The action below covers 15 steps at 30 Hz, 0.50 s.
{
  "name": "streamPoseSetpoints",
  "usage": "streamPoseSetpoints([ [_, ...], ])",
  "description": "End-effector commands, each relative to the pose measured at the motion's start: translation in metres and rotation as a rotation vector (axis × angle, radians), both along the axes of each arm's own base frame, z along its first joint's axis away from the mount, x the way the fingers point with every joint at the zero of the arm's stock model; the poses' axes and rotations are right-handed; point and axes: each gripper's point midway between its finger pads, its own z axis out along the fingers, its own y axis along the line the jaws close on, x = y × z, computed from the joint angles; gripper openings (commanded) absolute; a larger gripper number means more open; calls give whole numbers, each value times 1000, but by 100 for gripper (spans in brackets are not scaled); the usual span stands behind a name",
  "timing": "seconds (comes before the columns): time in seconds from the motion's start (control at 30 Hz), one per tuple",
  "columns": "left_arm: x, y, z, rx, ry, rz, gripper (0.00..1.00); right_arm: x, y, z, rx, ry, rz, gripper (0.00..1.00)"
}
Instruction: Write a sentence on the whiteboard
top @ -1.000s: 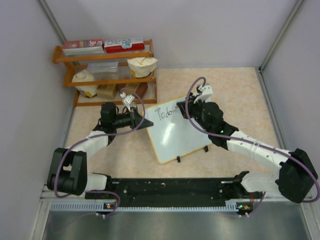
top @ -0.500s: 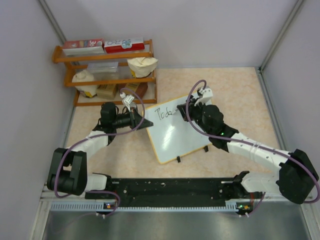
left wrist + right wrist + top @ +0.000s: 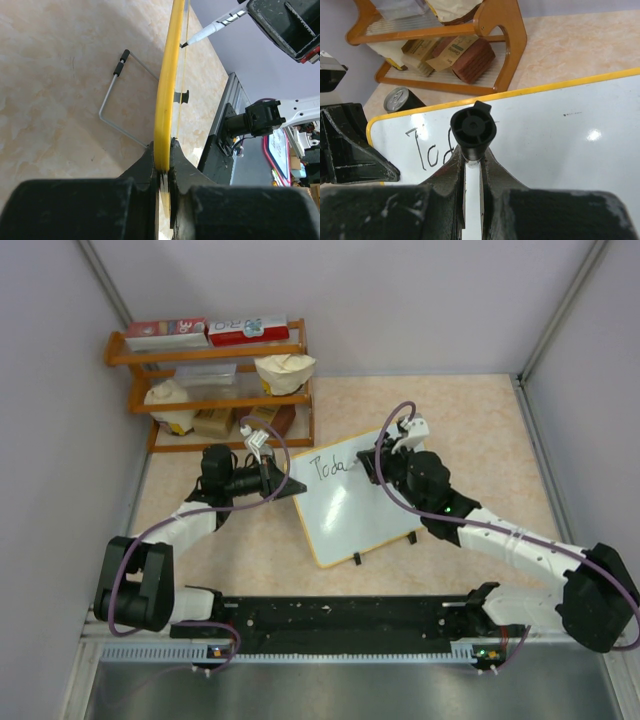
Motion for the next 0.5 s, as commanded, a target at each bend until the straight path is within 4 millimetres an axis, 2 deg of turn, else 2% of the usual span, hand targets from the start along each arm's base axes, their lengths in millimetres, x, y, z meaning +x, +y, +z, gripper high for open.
streamPoseSetpoints([
  [0.0, 3, 5, -17, 85, -89, 12, 0, 5, -5, 56, 62, -106, -23, 0],
  [0.2, 2, 5, -19, 88, -84, 11, 0, 10, -3, 71, 73, -135, -31, 0],
  [0.37, 3, 5, -19, 88, -87, 11, 0, 18, -1, 65, 53, -122, -44, 0],
  [0.47, 3, 5, -19, 88, -86, 11, 0, 22, -3, 52, 40, -93, -54, 0],
])
